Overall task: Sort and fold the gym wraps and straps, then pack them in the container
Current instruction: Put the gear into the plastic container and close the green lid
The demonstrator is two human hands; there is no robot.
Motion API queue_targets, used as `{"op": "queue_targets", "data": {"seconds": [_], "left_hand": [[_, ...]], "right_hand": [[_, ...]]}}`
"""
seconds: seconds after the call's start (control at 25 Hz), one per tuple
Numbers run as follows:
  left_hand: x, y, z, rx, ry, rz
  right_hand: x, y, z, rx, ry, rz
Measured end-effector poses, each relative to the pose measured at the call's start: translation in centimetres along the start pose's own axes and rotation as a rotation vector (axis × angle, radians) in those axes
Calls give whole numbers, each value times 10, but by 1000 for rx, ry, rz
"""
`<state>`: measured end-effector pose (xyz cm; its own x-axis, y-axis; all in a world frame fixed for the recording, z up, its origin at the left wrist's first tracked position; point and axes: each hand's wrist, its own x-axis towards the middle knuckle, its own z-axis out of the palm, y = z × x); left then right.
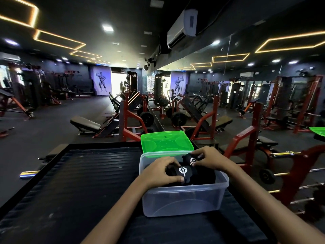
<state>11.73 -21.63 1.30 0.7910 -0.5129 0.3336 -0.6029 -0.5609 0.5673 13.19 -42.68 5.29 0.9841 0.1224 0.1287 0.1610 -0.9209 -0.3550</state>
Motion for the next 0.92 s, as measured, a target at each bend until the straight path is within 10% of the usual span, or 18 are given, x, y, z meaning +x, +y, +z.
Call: {"op": "queue_targets", "data": {"seconds": [0.4, 0.92], "left_hand": [[1, -5, 3, 83, -21, 79], [-3, 2, -9, -303, 54, -93]], "right_hand": [[14, 3, -4, 147, -137, 275], [-33, -28, 21, -64, -92, -337]]}}
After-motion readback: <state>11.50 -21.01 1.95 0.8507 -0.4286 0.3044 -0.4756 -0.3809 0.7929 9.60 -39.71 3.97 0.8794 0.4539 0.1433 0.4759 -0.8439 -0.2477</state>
